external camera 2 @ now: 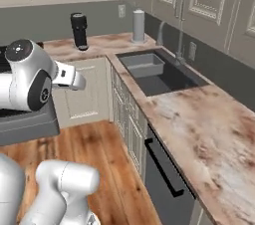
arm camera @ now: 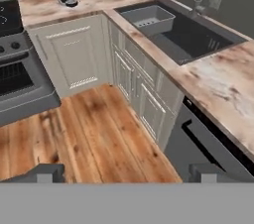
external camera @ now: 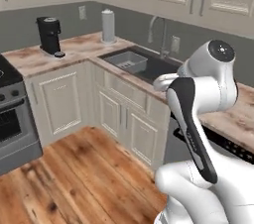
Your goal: Move the can and asparagus from the second highest shelf to the top shelf to make space. Then, place the pitcher from the counter on the cleared second highest shelf.
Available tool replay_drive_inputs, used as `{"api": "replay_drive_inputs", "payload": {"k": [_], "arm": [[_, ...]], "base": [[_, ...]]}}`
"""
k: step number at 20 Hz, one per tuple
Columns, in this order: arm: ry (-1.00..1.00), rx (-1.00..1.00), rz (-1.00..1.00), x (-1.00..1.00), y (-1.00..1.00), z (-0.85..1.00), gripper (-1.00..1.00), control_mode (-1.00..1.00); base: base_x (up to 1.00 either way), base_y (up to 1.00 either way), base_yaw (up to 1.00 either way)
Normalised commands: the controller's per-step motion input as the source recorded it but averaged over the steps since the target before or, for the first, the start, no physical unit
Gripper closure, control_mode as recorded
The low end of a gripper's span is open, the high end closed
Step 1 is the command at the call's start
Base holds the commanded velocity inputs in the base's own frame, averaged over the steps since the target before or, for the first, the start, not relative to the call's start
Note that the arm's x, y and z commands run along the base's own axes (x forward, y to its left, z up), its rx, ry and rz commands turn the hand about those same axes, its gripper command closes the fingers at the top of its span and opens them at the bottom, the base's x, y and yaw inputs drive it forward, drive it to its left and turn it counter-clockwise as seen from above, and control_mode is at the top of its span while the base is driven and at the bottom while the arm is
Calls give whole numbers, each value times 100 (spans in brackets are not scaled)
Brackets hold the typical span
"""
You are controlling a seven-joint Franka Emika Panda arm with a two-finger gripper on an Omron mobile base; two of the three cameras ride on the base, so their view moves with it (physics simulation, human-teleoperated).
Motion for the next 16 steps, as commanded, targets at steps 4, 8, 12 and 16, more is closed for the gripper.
{"api": "replay_drive_inputs", "payload": {"k": [4, 8, 12, 16], "arm": [[0, 0, 0, 0, 0, 0, -100, 100], [0, 0, 0, 0, 0, 0, -100, 100], [0, 0, 0, 0, 0, 0, -100, 100], [0, 0, 0, 0, 0, 0, -100, 100]], "base": [[91, 6, 55], [93, 13, 56], [85, 16, 55], [79, 31, 52]]}}
